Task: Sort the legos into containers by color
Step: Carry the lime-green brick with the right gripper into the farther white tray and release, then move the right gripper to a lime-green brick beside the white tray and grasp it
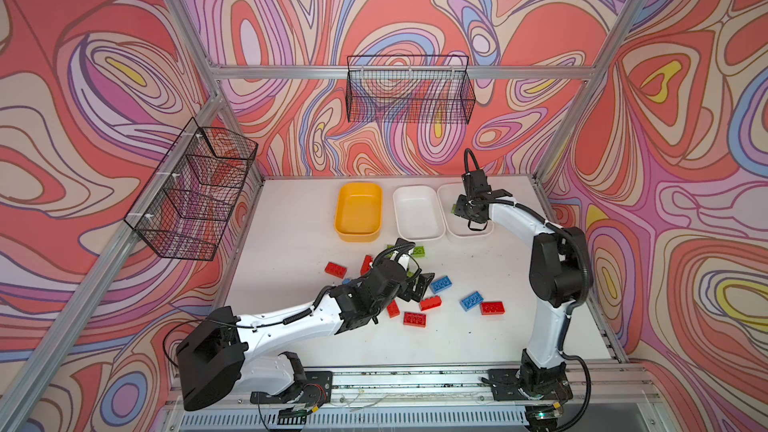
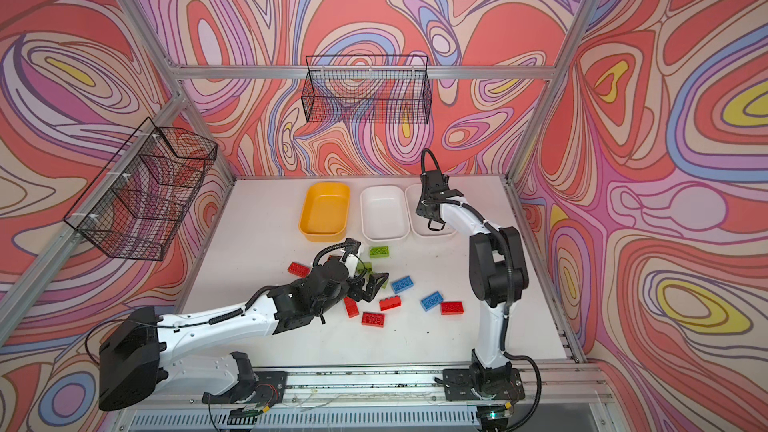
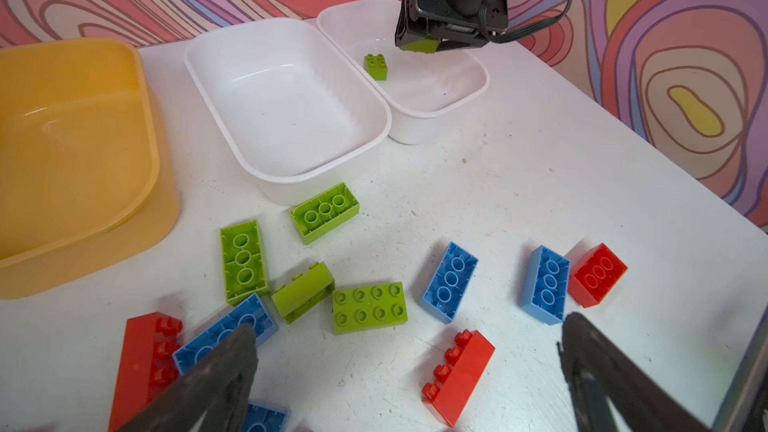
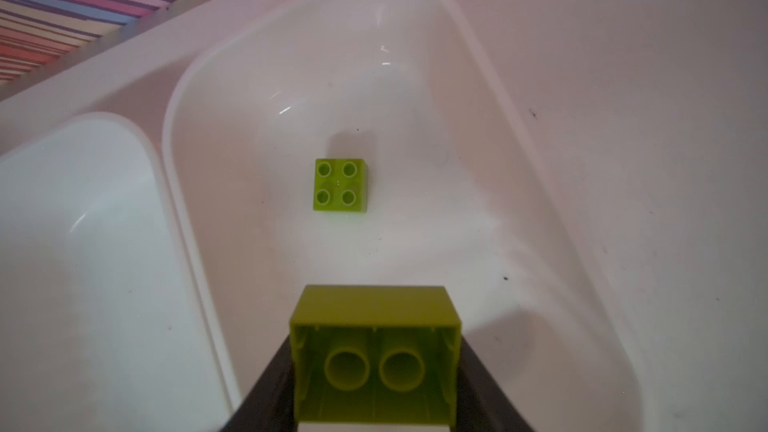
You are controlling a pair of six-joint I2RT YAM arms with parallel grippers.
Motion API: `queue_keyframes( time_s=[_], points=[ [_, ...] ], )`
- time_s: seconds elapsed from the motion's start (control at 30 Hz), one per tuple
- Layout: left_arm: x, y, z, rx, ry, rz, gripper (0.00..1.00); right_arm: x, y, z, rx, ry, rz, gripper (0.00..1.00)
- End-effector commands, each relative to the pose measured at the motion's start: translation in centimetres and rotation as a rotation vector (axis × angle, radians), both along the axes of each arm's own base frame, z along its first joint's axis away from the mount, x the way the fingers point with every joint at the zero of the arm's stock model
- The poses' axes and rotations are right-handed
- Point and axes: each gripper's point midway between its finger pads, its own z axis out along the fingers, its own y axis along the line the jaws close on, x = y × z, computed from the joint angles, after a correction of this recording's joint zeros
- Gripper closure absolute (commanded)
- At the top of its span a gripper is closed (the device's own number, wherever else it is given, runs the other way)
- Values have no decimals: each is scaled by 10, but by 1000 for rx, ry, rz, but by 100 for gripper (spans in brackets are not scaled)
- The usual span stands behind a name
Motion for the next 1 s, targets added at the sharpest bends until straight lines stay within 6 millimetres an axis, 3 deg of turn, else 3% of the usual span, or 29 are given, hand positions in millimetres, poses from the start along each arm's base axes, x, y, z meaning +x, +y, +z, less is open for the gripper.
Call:
queue_keyframes(
  time_s=[0.0,0.1,0.23,0.37,0.43,0.57,0.7,0.83,0.87,0.97],
  points=[
    [10,11,10,32,-37,72,0,14,-5,-8,-14,-2,7,58],
    [14,15,12,44,-41,85,0,21,-8,-23,-17,13,5,54],
    [18,18,11,22,-5,90,0,24,-6,-28,-11,12,13,31],
    [13,23,16,-22,14,95,0,21,-3,4,5,-46,21,27],
    [11,36,17,-38,22,144,0,13,-3,25,-27,-63,27,27],
    [0,61,13,-66,45,205,0,-19,17,62,-82,-92,76,24],
    [-17,86,-2,-85,90,240,0,-69,50,76,-61,-124,126,18],
    [-32,107,-10,-126,107,254,0,-113,101,56,20,-112,229,15],
    [-37,114,-22,-118,118,260,0,-123,113,47,19,-100,251,14],
    [-43,124,-23,-142,111,262,0,-144,143,19,0,-47,313,15]
  ],
)
